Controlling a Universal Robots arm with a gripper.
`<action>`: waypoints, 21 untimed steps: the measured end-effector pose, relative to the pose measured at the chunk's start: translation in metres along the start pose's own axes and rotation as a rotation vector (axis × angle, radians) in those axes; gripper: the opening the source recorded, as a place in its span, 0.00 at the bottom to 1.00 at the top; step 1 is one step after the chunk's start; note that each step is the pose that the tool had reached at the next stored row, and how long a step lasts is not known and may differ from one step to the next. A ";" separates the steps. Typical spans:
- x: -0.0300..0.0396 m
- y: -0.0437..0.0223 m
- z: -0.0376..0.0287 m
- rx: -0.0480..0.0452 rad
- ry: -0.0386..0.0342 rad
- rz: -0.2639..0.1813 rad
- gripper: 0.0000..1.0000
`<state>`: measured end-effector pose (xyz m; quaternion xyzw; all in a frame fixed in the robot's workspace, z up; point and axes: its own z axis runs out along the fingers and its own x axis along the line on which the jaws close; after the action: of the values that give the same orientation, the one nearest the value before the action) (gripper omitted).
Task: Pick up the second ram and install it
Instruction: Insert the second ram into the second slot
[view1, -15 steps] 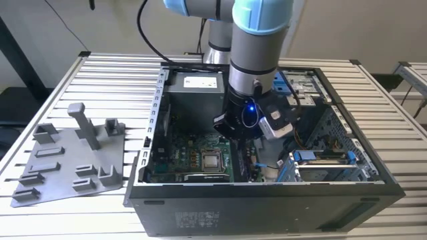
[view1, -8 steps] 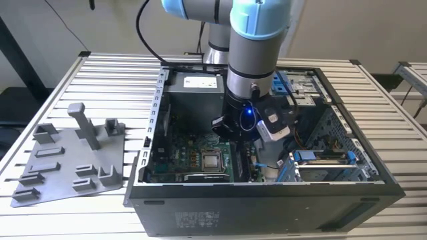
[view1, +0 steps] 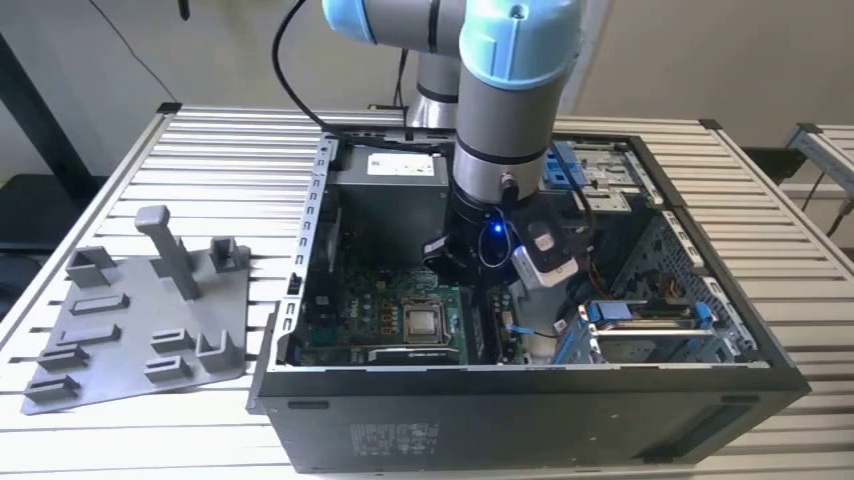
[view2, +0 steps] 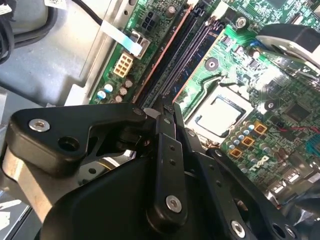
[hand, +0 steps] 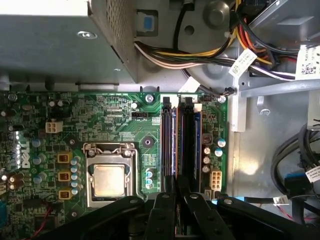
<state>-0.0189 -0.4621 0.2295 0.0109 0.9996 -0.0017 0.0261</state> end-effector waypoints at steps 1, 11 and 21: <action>0.0001 -0.0004 0.0002 -0.0016 0.0000 0.001 0.14; 0.0006 -0.0044 0.0018 -0.0090 0.0001 0.010 0.14; 0.0007 -0.0044 0.0044 -0.0105 0.0003 0.014 0.14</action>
<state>-0.0195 -0.4665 0.2251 0.0179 0.9995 0.0038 0.0261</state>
